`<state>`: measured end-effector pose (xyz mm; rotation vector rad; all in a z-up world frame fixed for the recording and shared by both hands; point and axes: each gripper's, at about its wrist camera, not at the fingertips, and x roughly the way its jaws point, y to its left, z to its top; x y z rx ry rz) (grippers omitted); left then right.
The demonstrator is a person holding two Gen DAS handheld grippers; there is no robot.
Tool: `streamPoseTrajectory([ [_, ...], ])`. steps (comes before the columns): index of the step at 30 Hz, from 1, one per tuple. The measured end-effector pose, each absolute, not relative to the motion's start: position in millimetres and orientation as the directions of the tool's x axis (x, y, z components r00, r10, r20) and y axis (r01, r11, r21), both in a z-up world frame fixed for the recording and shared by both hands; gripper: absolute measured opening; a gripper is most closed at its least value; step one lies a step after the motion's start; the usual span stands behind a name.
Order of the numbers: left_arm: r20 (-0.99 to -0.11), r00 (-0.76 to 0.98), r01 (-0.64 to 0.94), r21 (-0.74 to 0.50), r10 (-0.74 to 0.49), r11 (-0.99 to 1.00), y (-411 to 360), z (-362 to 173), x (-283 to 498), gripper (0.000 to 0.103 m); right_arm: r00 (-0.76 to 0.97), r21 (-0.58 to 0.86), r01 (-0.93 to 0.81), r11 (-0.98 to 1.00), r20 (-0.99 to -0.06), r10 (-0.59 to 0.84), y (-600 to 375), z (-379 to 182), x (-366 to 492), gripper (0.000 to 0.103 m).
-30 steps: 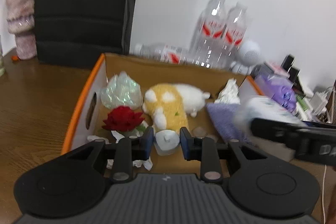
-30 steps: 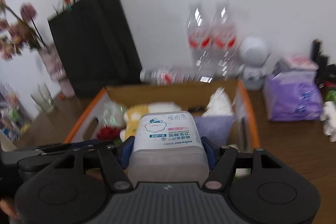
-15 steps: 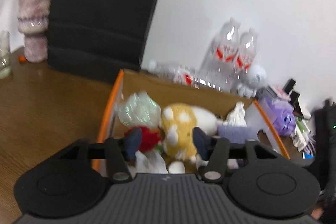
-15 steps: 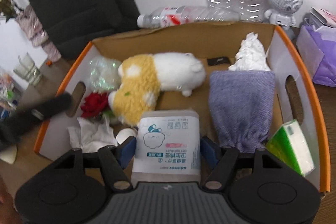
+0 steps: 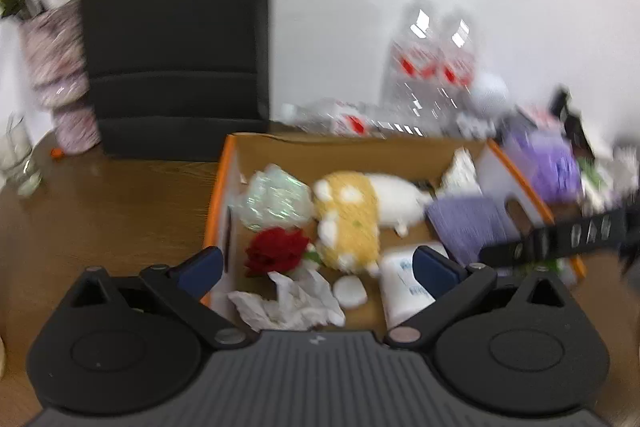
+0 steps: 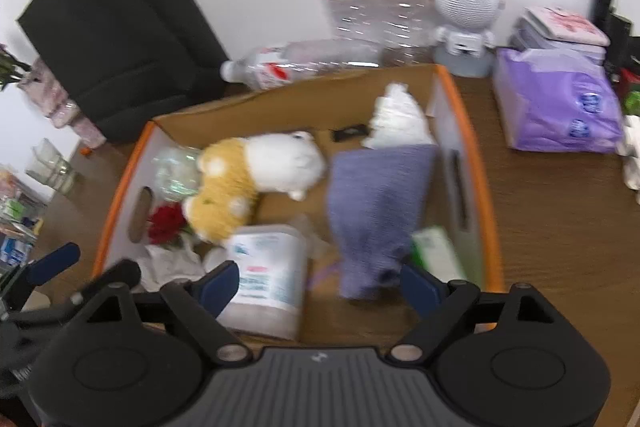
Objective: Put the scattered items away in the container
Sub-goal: 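Open both grippers inside the box to release cap and wipes pack, then withdraw both open grippers from the box back over the table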
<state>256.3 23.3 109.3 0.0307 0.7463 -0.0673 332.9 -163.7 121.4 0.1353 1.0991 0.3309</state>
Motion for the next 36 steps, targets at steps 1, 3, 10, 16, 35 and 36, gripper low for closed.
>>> streamPoseTrajectory([
  [1,-0.695,0.719,0.086,0.042,-0.033,0.995,16.5,107.8,256.5,0.103,0.397,0.257,-0.186,0.948,-0.863,0.312,-168.2,122.7,334.1,0.088],
  [3,-0.743,0.669,0.089,0.050,-0.022,0.995,10.2,107.0,259.8,0.103,0.387,0.235,-0.161,0.959,-0.878,0.280,-175.4,125.1,335.7,0.088],
  [10,-0.861,0.497,0.004,-0.118,-0.104,0.993,18.2,122.2,264.3,0.103,0.361,0.230,-0.126,0.965,-0.895,0.261,-186.7,145.5,316.6,0.088],
  [16,-0.847,0.527,-0.017,-0.086,-0.064,0.996,15.9,149.9,238.1,0.103,0.386,0.220,-0.169,0.961,-0.882,0.270,-186.9,174.7,281.8,0.089],
  [35,-0.653,0.757,-0.025,0.019,0.031,1.000,-0.6,217.7,126.8,0.103,0.576,0.205,-0.243,0.948,-0.756,0.311,-192.1,230.5,179.0,0.099],
  [36,-0.632,0.775,-0.024,0.019,0.031,1.000,-1.6,217.5,119.4,0.103,0.594,0.204,-0.246,0.947,-0.740,0.314,-192.9,228.9,172.7,0.099],
])
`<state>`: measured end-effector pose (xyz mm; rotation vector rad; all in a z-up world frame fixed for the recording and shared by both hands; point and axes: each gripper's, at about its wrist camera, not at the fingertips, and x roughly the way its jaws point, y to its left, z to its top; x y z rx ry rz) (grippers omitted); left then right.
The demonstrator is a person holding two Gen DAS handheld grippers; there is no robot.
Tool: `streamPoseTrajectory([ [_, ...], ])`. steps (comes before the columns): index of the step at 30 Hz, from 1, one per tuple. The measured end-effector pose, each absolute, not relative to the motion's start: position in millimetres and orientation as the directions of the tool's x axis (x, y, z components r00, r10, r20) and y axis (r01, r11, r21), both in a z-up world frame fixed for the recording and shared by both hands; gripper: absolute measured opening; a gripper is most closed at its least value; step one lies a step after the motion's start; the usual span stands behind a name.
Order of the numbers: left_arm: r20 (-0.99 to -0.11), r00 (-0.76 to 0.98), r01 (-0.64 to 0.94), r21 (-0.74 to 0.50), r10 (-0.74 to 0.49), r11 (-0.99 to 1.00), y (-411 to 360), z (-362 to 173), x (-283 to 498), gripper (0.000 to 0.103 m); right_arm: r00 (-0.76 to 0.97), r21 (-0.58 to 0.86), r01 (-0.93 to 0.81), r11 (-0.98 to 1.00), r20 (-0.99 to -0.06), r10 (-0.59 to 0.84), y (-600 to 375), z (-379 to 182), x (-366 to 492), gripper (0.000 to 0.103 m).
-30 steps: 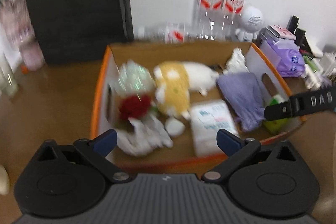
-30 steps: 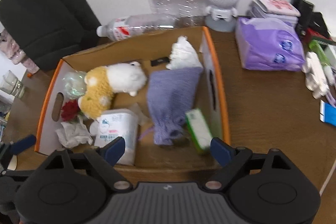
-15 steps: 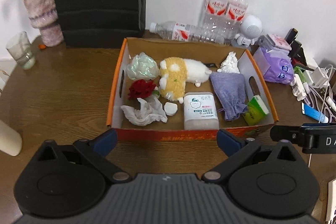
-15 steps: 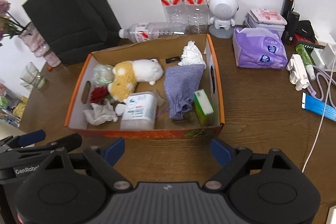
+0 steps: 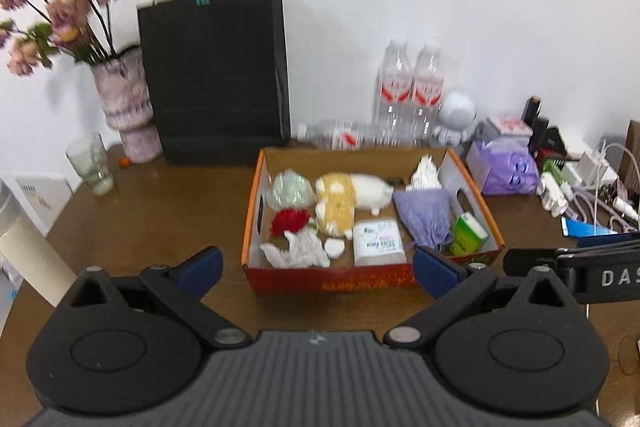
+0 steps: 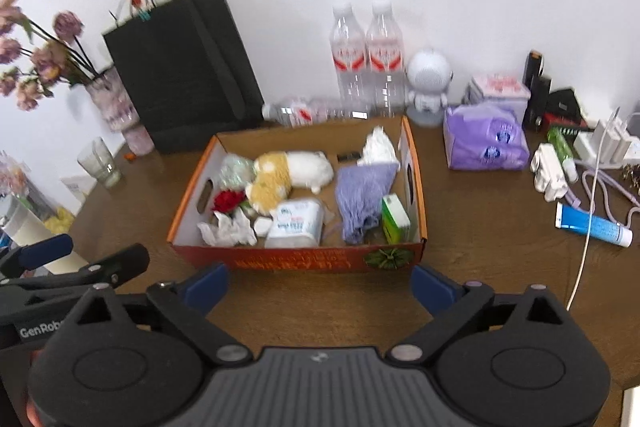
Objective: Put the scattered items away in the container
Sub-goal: 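Withdraw both open grippers from the box back over the table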
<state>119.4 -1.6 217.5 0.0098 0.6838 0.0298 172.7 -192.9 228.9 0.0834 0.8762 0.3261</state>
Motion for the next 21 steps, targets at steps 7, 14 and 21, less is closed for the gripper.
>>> streamPoseTrajectory([
  [7,-0.465,0.885,-0.024,-0.004,0.020,1.000,1.0,186.9,66.2,0.103,0.773,0.128,-0.256,0.958,-0.568,0.282,-197.6,196.4,124.0,0.099],
  [14,-0.365,0.930,-0.031,0.039,0.043,0.999,2.8,137.6,36.8,0.103,0.848,0.117,-0.262,0.958,-0.446,0.287,-196.9,144.6,95.0,0.102],
  [21,-0.346,0.937,-0.037,0.031,0.046,0.999,4.3,94.1,10.1,0.103,0.831,0.096,-0.264,0.960,-0.482,0.276,-200.0,98.3,66.2,0.103],
])
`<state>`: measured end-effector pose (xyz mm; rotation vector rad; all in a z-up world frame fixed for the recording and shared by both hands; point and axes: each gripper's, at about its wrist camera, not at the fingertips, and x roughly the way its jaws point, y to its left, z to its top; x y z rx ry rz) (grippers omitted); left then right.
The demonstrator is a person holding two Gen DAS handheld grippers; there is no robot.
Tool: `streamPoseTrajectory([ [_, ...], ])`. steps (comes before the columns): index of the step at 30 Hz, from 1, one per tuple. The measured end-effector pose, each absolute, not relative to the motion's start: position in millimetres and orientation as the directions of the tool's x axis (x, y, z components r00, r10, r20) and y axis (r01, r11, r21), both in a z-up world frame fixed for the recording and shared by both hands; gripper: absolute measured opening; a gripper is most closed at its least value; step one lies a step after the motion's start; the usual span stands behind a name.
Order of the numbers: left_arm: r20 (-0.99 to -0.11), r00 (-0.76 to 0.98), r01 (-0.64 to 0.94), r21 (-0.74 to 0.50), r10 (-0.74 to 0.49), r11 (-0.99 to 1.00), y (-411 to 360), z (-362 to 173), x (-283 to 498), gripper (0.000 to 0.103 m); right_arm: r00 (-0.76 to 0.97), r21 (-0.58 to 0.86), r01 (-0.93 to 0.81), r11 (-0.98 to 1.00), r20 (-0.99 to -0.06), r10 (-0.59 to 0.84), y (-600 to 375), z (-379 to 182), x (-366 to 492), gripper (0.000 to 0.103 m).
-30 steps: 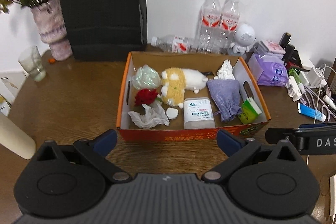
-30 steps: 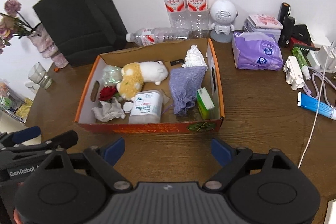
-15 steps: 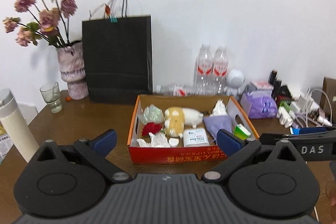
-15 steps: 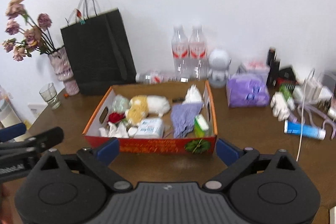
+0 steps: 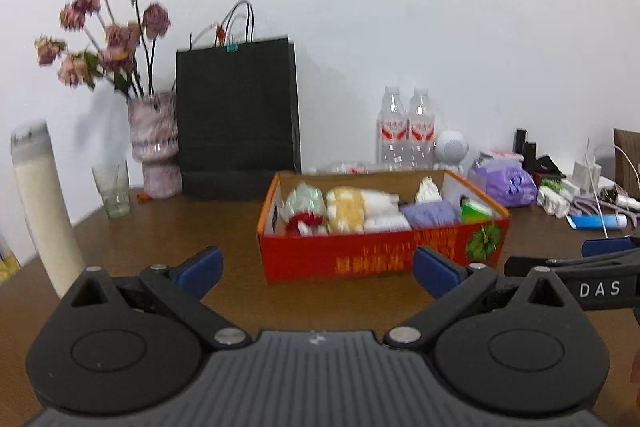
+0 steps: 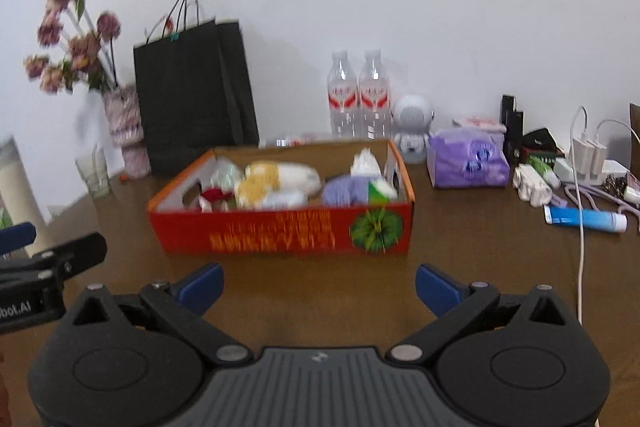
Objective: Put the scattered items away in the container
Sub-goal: 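Withdraw both open grippers from the box back over the table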
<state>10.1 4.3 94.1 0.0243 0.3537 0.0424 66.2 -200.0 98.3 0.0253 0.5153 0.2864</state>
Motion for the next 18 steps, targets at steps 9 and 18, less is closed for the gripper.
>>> streamPoseTrajectory([
  [9,-0.421,0.907,0.013,0.041,0.006,0.999,-3.8,44.6,-32.5,0.103,0.758,0.105,-0.280,0.954,-0.585,0.286,-208.8,49.3,12.0,0.103],
  [18,-0.507,0.862,0.034,0.015,-0.022,0.999,-4.4,25.5,-54.3,0.103,0.742,0.146,-0.263,0.954,-0.602,0.296,-219.4,31.4,-17.5,0.103],
])
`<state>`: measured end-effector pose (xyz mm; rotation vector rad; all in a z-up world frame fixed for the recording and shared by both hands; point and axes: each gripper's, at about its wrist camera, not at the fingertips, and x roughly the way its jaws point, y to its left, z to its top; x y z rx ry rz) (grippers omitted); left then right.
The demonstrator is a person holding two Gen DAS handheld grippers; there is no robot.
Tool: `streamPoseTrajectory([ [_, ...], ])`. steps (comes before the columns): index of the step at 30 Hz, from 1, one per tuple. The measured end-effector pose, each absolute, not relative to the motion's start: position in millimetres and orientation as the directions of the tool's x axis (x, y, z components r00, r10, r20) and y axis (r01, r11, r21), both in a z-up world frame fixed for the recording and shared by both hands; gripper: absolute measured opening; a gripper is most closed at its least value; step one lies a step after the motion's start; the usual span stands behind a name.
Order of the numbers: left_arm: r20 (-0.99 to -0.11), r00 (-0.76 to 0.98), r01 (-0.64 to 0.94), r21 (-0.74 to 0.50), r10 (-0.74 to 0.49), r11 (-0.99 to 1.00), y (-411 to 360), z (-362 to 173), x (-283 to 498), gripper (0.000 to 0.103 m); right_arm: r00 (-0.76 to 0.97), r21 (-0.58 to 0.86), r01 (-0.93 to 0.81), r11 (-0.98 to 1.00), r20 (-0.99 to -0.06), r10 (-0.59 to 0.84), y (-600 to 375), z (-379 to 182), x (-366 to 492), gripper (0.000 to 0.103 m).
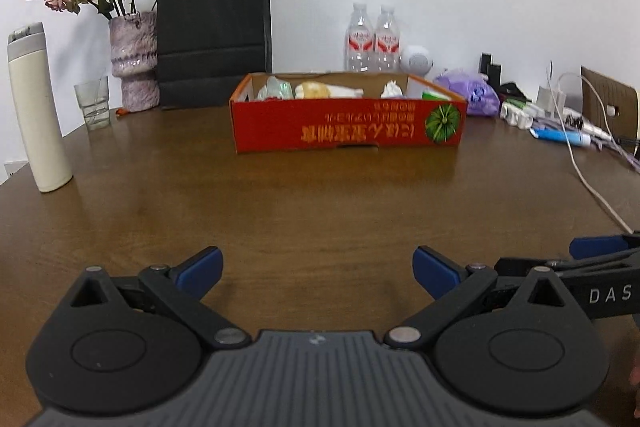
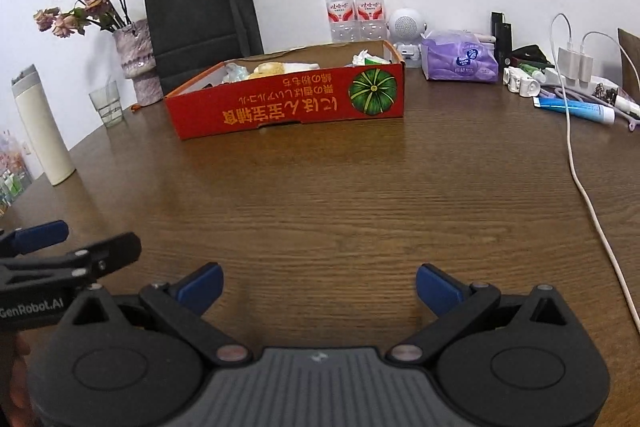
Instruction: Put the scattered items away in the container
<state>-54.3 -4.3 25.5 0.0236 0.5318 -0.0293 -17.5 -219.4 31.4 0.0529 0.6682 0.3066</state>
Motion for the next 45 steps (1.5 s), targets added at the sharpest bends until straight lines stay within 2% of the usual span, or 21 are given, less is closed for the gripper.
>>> streamPoseTrajectory([
  [4,-0.550,0.835,0.001,-0.001,-0.001,1.000,-0.8,18.7,-54.4,0.103,0.737,0.146,-0.251,0.957,-0.612,0.287,-219.9,26.2,-16.5,0.103],
  [22,-0.634,0.773,-0.049,-0.024,0.023,0.998,12.3,6.7,-15.6,0.103,0.739,0.068,-0.241,0.968,-0.634,0.228,-200.8,21.5,18.5,0.103],
  [36,-0.624,0.777,-0.036,0.083,0.080,0.996,-2.8,5.7,-4.1,0.103,0.742,0.020,-0.236,0.972,-0.642,0.193,-195.1,18.0,27.7,0.103],
  [41,-0.642,0.766,-0.024,0.005,0.021,1.000,7.1,4.4,-0.1,0.103,0.742,0.020,-0.235,0.972,-0.642,0.193,-195.5,17.9,27.8,0.103],
  [45,-0.643,0.766,-0.024,0.012,0.026,1.000,7.0,3.8,-0.1,0.103,0.744,0.019,-0.229,0.973,-0.642,0.187,-195.5,17.6,28.0,0.103],
])
